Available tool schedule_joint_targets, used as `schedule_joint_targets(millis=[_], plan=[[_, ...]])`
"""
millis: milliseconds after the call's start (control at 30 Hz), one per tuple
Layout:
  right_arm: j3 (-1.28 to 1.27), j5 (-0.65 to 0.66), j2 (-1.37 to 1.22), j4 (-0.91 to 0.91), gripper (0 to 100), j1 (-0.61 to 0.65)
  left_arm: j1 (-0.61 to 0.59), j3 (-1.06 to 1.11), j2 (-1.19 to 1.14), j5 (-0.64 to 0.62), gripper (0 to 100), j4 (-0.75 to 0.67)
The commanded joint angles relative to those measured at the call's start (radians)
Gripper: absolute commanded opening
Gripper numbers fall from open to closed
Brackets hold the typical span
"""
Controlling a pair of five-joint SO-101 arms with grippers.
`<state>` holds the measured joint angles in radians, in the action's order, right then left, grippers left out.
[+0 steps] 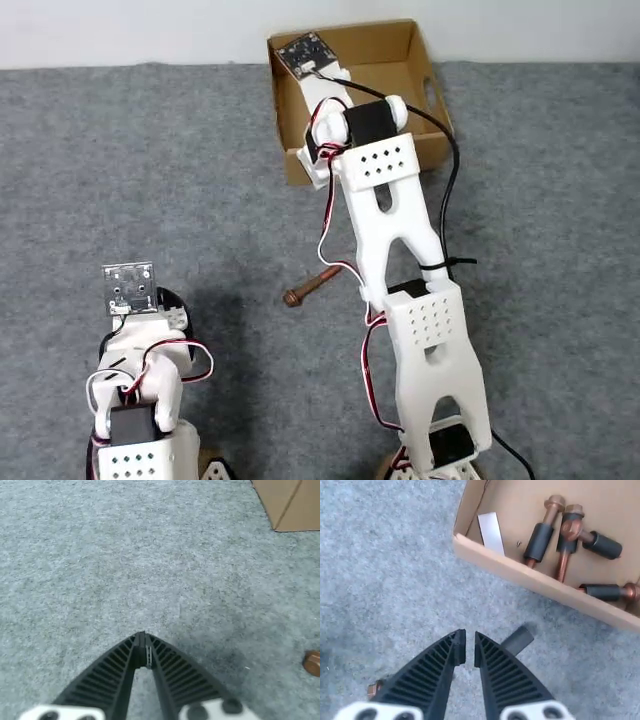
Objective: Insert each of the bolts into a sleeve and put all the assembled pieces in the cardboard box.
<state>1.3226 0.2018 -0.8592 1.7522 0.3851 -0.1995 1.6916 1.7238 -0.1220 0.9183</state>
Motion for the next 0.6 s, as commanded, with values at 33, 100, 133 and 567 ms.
schedule_joint_targets(millis=[33, 100, 133, 567], plan=[[-0.103, -0.213, 0.005, 0.042, 2.5, -0.056, -0.008, -0.002, 0.002, 0.006, 1, -0.012], [-0.167, -0.295, 0.005, 0.041, 7.2, -0.082, -0.008, -0.002, 0.002, 0.006, 1, -0.012], [-0.199, -0.322, 0.005, 0.041, 11.0, -0.094, -0.008, -0.002, 0.002, 0.006, 1, -0.012], [-0.307, -0.387, -0.059, -0.127, 22.6, -0.127, -0.008, -0.002, 0.002, 0.006, 1, -0.011]])
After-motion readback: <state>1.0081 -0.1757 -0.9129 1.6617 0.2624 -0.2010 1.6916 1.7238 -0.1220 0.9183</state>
